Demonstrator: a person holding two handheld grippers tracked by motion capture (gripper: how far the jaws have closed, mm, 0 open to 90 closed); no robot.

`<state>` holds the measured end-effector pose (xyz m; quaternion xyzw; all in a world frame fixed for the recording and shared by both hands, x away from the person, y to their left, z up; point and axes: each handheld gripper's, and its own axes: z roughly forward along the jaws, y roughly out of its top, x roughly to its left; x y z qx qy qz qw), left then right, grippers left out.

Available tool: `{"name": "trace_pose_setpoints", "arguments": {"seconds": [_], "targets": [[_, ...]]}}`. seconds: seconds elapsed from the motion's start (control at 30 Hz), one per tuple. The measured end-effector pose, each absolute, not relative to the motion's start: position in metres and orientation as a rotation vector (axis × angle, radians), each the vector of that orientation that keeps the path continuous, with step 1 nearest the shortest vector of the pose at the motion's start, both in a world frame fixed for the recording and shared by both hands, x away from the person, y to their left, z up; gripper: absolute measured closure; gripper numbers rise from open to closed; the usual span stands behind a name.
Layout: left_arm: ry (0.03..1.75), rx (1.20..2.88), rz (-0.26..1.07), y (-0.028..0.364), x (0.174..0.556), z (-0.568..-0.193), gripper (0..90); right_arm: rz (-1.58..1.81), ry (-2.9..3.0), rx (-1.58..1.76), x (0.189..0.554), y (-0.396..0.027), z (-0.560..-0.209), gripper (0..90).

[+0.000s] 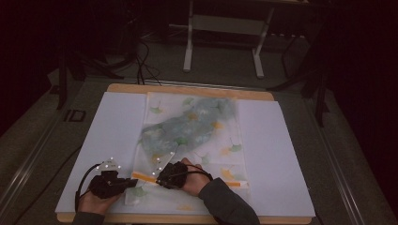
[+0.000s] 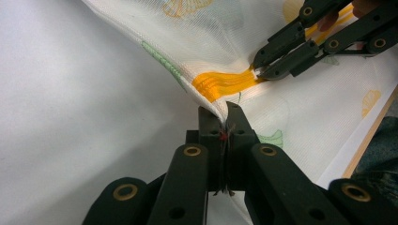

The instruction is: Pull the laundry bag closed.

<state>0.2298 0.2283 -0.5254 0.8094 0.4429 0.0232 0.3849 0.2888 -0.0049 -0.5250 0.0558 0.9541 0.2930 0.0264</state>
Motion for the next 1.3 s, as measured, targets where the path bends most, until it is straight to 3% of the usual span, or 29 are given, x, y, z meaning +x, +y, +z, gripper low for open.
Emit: {"name": "trace_pose_setpoints", "arguments": {"seconds": [1.3], "targets": [[1.128, 2.055, 0.057, 0.231, 0.229, -0.525, 88.3, 0.799, 2.95, 0.184, 0.286, -0.041, -0.52, 84.5]]}}
